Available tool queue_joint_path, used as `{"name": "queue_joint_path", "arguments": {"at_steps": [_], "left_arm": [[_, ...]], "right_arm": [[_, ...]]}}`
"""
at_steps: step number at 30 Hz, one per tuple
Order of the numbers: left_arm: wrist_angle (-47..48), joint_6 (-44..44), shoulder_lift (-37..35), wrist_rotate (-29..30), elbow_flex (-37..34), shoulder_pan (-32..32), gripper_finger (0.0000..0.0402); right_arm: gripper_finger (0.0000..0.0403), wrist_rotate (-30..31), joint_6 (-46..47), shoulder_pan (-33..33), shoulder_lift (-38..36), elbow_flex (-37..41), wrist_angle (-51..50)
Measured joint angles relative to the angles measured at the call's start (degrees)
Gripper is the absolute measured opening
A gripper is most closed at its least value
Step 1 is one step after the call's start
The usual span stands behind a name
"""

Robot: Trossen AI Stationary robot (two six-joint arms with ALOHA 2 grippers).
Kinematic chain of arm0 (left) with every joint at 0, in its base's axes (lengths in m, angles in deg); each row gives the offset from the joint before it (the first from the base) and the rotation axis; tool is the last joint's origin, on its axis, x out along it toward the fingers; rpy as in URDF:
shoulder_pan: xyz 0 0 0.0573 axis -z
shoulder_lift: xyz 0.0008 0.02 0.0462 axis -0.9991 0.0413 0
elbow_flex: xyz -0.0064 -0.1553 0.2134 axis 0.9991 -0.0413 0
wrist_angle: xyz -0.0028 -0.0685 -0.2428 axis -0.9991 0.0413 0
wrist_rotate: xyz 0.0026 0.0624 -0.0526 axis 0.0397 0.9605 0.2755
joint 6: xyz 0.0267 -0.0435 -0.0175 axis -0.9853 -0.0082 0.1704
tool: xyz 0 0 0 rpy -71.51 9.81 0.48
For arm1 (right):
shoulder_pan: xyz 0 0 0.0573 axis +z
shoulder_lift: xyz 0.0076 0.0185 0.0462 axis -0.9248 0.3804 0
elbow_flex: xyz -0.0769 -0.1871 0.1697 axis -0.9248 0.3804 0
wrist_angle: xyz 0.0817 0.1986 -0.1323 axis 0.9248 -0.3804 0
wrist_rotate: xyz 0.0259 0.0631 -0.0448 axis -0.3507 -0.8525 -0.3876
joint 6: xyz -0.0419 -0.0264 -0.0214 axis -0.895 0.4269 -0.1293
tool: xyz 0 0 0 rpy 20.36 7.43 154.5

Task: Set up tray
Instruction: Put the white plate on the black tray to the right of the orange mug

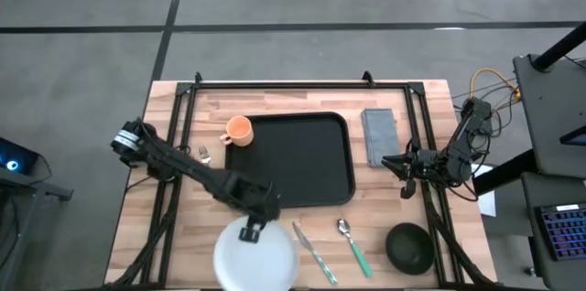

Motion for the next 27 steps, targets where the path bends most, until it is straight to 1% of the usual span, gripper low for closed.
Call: {"name": "queue_joint_path", "arguments": {"at_steps": [3, 6, 9, 11, 15, 18, 23, 27], "left_arm": [[2.6, 0.0, 0.0, 0.2, 3.3, -4.2, 0.0001], [5.5, -1.1, -0.1, 0.2, 4.9, -9.0, 0.0001], [8.0, -3.3, -0.3, -2.2, 5.4, -13.3, 0.0001], [7.7, -3.7, -0.9, -3.2, 5.4, -16.1, 0.0], [5.2, -3.7, -2.7, -3.0, 4.6, -22.1, 0.0], [1.1, -3.8, -3.0, -2.7, 3.8, -26.1, 0.0], [-3.6, -6.6, -3.3, -3.2, 3.5, -32.2, 0.0], [-11.6, -8.2, -3.8, -2.8, 1.2, -36.4, 0.0]], "right_arm": [[0.0059, 0.0, 0.1, 0.0, 0.1, 0.0, 0.0], [0.0059, 0.0, 1.0, 0.0, 0.8, 0.0, 0.0], [0.0059, 0.0, 2.2, 0.0, 2.2, 0.0, 0.0], [0.0059, 0.0, 3.2, 0.0, 3.4, 0.0, 0.0], [0.0059, 0.0, 5.9, 0.0, 6.3, 0.0, 0.0], [0.0059, 0.0, 8.4, 0.0, 9.0, 0.0, 0.0], [0.0059, 0.0, 12.9, 0.0, 13.8, 0.0, 0.1], [0.0059, 0.0, 13.1, 0.0, 17.5, 0.1, 2.4]]}}
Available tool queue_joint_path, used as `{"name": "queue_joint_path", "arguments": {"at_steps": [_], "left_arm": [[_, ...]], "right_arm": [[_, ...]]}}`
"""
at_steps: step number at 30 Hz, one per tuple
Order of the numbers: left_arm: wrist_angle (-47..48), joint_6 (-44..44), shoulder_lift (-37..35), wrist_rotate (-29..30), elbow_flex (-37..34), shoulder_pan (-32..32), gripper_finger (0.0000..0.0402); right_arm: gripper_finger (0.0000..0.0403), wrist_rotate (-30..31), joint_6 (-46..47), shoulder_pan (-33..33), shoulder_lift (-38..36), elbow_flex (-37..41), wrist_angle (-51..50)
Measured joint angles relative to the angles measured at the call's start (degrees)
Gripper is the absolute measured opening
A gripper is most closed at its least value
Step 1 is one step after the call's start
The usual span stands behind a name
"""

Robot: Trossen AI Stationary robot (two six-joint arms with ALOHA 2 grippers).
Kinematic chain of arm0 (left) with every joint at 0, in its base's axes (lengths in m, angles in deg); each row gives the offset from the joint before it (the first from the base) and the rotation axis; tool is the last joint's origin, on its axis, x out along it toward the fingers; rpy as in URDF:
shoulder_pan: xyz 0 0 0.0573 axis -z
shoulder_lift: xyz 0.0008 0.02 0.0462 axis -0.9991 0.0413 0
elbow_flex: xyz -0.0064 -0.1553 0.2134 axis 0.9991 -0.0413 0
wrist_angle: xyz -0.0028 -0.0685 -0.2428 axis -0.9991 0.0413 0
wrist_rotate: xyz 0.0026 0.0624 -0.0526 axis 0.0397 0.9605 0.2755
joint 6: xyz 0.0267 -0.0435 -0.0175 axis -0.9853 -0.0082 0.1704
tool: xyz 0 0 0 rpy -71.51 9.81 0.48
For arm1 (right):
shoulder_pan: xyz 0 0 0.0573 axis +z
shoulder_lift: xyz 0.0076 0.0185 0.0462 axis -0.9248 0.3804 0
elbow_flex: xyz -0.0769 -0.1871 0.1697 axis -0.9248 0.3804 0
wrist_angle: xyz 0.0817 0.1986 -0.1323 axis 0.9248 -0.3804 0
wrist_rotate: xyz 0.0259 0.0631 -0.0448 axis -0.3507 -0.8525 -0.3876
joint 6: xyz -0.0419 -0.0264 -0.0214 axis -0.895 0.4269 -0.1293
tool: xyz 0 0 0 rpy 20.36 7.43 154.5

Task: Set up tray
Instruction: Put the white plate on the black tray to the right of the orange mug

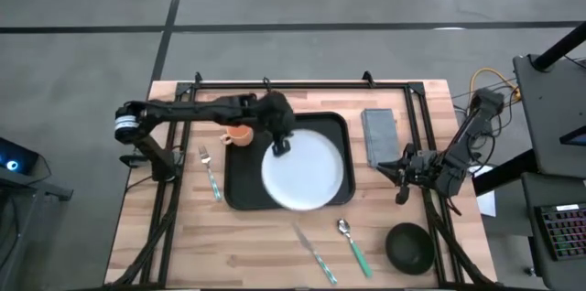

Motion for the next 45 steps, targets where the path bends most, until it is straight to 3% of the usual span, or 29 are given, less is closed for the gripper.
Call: {"name": "queue_joint_path", "arguments": {"at_steps": [10, 18, 45], "left_arm": [[-15.4, 2.4, -0.7, -1.8, -12.8, -7.2, 0.0], [-17.6, 2.6, -1.1, -2.2, -19.7, -10.0, 0.0], [-18.4, -2.1, 1.2, 2.8, -21.7, -10.3, 0.0001]], "right_arm": [[0.0059, 1.0, -4.4, 0.0, 5.3, 0.0, 8.5], [0.0059, 1.1, -4.4, 0.0, 6.4, 0.0, 9.5], [0.0059, 1.1, -4.4, 0.0, 6.4, 0.0, 10.8]]}}
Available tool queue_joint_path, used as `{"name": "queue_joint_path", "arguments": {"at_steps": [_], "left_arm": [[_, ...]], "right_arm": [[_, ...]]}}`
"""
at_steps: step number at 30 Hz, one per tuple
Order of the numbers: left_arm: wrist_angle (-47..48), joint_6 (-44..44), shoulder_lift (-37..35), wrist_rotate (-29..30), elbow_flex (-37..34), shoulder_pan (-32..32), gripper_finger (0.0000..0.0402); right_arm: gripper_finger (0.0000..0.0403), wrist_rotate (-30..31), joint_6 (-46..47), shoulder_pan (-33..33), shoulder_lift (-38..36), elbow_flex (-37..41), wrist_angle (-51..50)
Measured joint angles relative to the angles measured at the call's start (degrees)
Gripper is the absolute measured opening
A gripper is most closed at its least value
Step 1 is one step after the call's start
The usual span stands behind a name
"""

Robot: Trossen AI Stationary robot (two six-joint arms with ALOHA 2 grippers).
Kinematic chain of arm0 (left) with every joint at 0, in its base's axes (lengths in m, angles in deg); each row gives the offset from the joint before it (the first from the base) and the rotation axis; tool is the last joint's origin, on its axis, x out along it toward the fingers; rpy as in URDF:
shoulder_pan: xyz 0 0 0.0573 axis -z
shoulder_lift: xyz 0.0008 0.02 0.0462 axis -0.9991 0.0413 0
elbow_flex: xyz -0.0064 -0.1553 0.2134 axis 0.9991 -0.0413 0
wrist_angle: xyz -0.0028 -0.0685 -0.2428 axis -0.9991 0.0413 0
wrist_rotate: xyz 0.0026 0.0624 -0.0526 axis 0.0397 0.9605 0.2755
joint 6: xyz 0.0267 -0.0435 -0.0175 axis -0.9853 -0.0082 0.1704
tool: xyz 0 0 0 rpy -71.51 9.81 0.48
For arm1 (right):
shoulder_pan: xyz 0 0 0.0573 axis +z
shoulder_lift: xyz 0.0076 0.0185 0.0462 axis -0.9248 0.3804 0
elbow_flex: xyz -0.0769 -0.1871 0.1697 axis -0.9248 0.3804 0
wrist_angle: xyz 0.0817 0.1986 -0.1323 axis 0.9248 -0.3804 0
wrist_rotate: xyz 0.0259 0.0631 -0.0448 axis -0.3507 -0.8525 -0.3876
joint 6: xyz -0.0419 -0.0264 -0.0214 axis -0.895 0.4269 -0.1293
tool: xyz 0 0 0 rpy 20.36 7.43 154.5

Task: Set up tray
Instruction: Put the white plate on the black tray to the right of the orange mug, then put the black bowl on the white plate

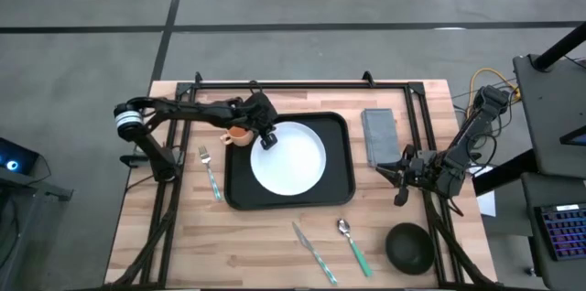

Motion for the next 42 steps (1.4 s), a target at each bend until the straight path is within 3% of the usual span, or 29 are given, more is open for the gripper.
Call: {"name": "queue_joint_path", "arguments": {"at_steps": [17, 29, 32, 35, 38, 40, 42], "left_arm": [[-3.1, -2.9, 4.2, 0.0, 0.0, 0.0, 0.0007], [-3.2, -5.8, 1.6, 3.3, 1.9, 0.0, 0.0107], [-0.2, -5.3, -1.6, 2.8, 3.1, 0.9, 0.0119], [-0.3, -4.9, -6.8, 1.2, 3.2, 4.3, 0.0122], [1.3, -5.6, -12.5, 1.1, 3.2, 8.9, 0.0123], [2.3, -5.2, -16.6, 1.7, 3.2, 11.8, 0.0123], [3.6, -3.7, -20.7, 2.2, 3.2, 14.7, 0.0123]], "right_arm": [[0.0059, 0.0, 0.0, 0.0, 0.0, 0.0, 0.0], [0.0059, -0.6, 0.3, 0.0, 0.0, 0.0, 0.0], [0.0059, -4.2, -2.0, 0.0, -0.2, -0.6, 0.2], [0.0059, -10.9, -7.9, 0.0, -0.5, -5.8, -0.1], [0.0059, -16.6, -9.3, 0.0, 1.7, -15.7, -9.9], [0.0059, -18.4, -3.6, 0.0, 5.2, -24.5, -25.6], [0.0062, -20.7, 7.7, -0.3, 9.8, -34.0, -43.8]]}}
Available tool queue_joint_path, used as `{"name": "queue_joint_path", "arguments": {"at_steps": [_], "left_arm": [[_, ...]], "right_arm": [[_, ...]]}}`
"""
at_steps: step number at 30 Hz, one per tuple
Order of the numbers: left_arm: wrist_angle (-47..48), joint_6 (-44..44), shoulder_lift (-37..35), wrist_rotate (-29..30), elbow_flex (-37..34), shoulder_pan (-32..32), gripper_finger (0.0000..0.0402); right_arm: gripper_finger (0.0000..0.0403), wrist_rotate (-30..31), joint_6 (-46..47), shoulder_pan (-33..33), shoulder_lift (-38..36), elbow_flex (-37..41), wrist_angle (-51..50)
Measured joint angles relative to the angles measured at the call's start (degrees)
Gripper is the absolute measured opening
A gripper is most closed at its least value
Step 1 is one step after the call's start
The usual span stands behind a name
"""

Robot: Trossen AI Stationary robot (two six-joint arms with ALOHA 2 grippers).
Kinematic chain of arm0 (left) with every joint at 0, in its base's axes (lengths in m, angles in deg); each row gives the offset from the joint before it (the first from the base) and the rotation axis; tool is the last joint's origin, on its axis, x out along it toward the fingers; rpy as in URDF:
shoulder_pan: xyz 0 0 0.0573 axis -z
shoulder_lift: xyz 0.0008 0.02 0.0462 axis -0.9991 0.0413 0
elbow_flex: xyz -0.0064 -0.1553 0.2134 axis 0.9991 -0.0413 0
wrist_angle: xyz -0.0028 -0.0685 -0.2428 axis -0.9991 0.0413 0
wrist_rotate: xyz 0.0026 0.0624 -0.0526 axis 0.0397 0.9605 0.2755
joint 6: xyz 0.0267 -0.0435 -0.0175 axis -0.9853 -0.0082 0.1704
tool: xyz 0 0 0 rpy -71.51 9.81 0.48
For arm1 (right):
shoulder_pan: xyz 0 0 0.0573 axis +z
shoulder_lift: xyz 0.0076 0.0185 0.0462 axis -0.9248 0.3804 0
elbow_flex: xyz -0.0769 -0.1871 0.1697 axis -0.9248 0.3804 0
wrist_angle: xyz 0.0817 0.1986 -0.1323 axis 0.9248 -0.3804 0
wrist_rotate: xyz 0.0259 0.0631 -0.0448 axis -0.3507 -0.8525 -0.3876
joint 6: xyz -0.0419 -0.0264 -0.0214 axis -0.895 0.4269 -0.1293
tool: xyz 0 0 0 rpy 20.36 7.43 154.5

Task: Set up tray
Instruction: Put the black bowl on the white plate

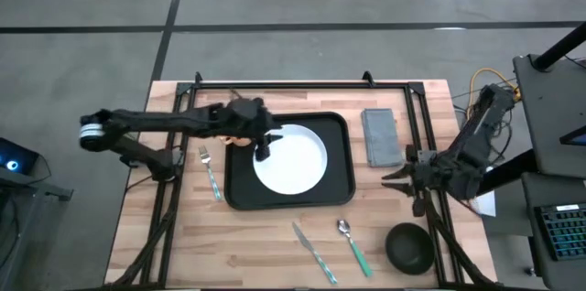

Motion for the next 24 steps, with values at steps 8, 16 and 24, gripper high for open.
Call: {"name": "queue_joint_path", "arguments": {"at_steps": [8, 16, 24], "left_arm": [[8.0, 5.9, -12.7, 3.2, 0.0, 12.7, 0.0123], [10.1, 10.7, -17.7, 7.2, 0.0, 22.2, 0.0123], [10.2, 10.3, -16.3, 8.3, 0.0, 26.1, 0.0123]], "right_arm": [[0.0115, -25.8, 28.6, -1.5, 25.1, -24.5, -32.1], [0.0169, -39.7, 39.7, 1.2, 41.6, -36.7, -39.0], [0.0192, -38.4, 49.1, 5.8, 44.8, -33.1, -40.2]]}}
